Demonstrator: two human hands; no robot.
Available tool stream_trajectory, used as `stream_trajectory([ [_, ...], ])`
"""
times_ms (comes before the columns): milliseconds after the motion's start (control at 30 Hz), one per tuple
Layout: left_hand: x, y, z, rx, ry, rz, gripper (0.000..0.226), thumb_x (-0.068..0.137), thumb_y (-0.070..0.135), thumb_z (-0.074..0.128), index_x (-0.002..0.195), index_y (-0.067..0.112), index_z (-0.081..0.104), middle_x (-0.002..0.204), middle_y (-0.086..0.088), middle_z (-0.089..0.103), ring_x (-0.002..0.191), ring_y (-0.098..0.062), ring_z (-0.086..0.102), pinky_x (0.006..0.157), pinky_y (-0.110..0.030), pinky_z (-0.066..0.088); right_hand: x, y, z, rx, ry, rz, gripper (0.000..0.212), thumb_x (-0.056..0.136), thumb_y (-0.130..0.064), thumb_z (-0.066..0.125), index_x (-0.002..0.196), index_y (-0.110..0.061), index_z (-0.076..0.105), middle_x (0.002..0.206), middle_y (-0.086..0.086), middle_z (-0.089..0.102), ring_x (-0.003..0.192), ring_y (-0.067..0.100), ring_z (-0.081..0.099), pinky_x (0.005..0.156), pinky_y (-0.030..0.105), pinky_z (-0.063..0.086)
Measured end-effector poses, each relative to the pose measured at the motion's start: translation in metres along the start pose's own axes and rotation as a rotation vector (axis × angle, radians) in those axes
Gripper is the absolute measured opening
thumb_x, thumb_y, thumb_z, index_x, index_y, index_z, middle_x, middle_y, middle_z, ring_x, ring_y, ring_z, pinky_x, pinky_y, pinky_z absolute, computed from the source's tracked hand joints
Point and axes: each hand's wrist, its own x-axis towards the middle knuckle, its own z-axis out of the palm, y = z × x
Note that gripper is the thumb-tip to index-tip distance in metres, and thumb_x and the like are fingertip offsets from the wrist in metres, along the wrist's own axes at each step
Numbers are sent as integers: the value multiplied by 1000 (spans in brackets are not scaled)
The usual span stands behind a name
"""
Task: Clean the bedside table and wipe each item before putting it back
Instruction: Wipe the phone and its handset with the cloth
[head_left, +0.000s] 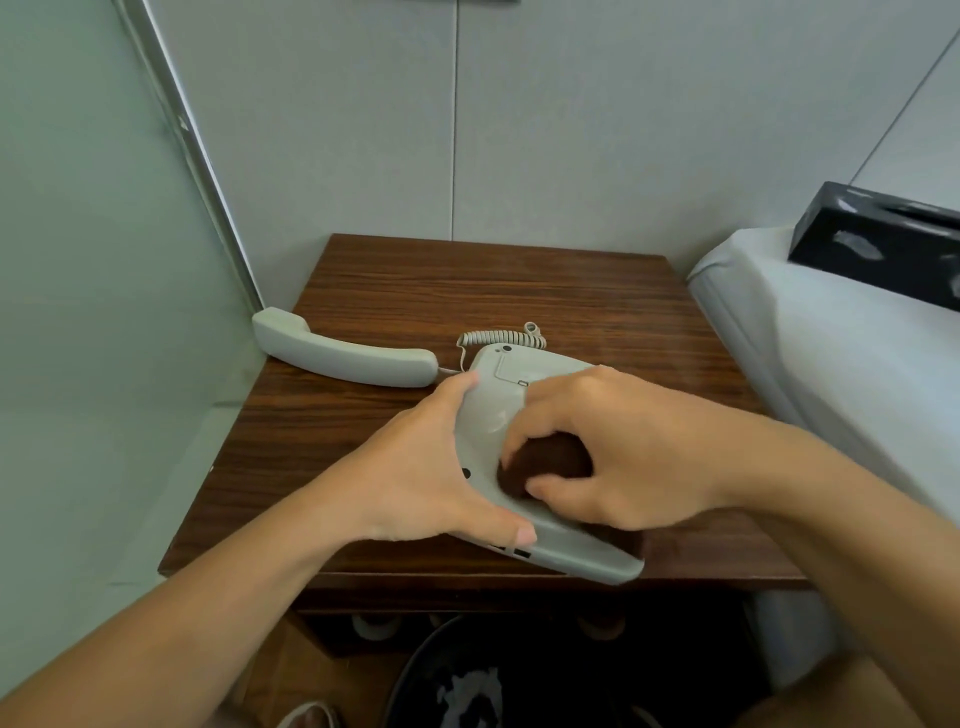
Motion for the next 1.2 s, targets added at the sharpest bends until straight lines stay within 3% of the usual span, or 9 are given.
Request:
stream_trajectory([
  [100, -1, 1, 4, -24, 5, 17, 155, 38, 64, 96, 163, 42, 7, 159, 22, 28, 144, -2, 33, 120, -36, 37, -11, -3, -7, 74, -115, 10, 15, 89, -37, 67, 102, -37, 74, 95, -15, 72, 92, 7, 66, 81, 31, 55],
  [200, -1, 4, 6, -31, 10, 46, 151, 38, 66, 94, 162, 39, 12, 160, 21, 30, 145, -1, 33, 120, -35, 36, 6, -2, -2, 5, -15, 20, 14, 89, -39, 66, 100, -37, 74, 88, -12, 71, 84, 7, 65, 78, 31, 54],
  [300, -1, 5, 7, -84, 15, 101, 116, 47, 49, 100, 144, 46, 37, 141, 27, 49, 131, 6, 49, 111, -30, 45, 33, -3, 0, -62, 42, 6, 16, 91, -35, 65, 105, -34, 74, 89, -13, 69, 81, 6, 62, 76, 27, 52],
  [367, -2, 5, 7, -105, 28, 107, 105, 48, 45, 101, 132, 54, 39, 135, 27, 53, 125, 6, 53, 106, -28, 49, 48, 1, -3, -98, 52, 24, 21, 89, -37, 64, 108, -34, 74, 94, -16, 67, 89, 7, 62, 80, 31, 54],
  [500, -1, 4, 8, -137, 41, 71, 129, 41, 52, 100, 148, 46, 29, 137, 26, 48, 125, 2, 53, 107, -31, 51, 64, 23, -20, -152, 50, 127, 21, 86, -38, 65, 103, -31, 75, 98, -11, 70, 94, 15, 65, 85, 41, 57],
  [700, 3, -3, 9, -88, 35, 50, 144, 34, 65, 97, 156, 42, 24, 147, 20, 47, 134, -7, 50, 113, -36, 46, 40, 2, -22, -17, -188, -34, 9, 91, -34, 70, 99, -36, 73, 91, -16, 72, 84, 4, 67, 74, 26, 56],
  [933, 3, 1, 7, -98, 18, 39, 150, 35, 64, 98, 159, 43, 16, 150, 22, 40, 135, -5, 46, 114, -36, 45, 58, 29, -20, -150, 22, 79, 15, 89, -35, 68, 102, -31, 74, 96, -13, 67, 92, 11, 63, 82, 32, 55],
  [1100, 3, -2, 10, -70, 22, 26, 148, 31, 69, 96, 156, 46, 22, 150, 20, 44, 137, -6, 46, 114, -37, 44, 32, -9, -15, -29, -154, -73, 8, 89, -30, 70, 93, -37, 72, 86, -15, 71, 79, 4, 66, 69, 19, 52],
  [1200, 4, -1, 11, -69, 33, 32, 149, 31, 71, 95, 157, 48, 19, 153, 19, 41, 139, -8, 46, 115, -38, 44, 36, 2, -19, -33, -95, -23, 9, 88, -32, 70, 95, -35, 74, 88, -14, 72, 81, 5, 67, 75, 26, 56],
])
